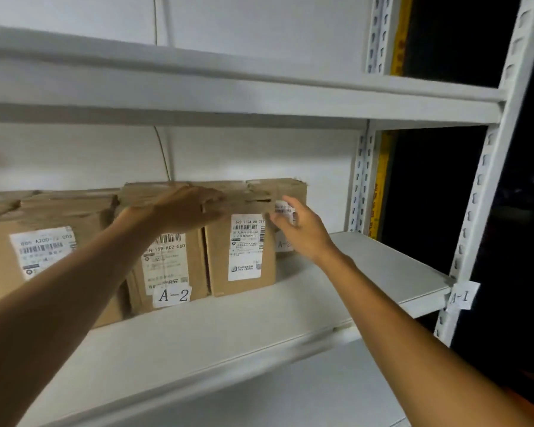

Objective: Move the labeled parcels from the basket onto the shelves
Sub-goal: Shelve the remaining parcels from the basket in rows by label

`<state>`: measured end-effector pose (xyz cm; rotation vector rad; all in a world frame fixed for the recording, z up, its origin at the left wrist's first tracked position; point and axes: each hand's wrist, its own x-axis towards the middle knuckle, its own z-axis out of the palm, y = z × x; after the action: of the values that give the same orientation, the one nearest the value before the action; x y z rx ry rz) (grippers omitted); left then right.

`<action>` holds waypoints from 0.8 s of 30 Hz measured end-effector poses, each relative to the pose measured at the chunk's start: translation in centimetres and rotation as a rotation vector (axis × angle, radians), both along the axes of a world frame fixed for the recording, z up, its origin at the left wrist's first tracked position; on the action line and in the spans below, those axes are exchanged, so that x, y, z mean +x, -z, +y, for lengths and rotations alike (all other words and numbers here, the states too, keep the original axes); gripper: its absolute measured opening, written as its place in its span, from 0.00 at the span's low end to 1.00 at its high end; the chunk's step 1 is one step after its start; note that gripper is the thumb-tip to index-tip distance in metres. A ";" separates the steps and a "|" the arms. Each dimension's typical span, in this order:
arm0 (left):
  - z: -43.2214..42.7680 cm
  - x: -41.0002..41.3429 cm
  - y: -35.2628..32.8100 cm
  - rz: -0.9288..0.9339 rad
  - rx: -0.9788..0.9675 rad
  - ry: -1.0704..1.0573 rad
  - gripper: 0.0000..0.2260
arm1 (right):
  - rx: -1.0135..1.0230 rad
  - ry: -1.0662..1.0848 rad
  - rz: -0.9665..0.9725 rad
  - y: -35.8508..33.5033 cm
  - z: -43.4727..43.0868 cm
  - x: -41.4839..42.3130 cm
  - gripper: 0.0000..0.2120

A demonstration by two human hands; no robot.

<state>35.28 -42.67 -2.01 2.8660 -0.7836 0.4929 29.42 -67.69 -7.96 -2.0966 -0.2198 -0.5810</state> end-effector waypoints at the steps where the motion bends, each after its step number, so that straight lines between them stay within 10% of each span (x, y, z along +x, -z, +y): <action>1: 0.1 -1.9 -0.3 0.000 -0.021 -0.005 0.31 | -0.031 0.010 -0.011 -0.7 0.7 -0.8 0.27; 12: 5.9 -11.5 -0.4 -0.021 -0.008 -0.013 0.24 | -0.398 -0.108 -0.034 -4.3 9.5 -6.6 0.29; 24: 19.6 -23.7 1.4 0.115 -0.099 -0.551 0.28 | -0.387 -0.605 0.011 -3.9 24.9 -10.5 0.30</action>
<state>11.54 -23.11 -3.38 2.9566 0.0619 0.3990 18.91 -42.74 -4.05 -2.2367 -0.9841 -0.1655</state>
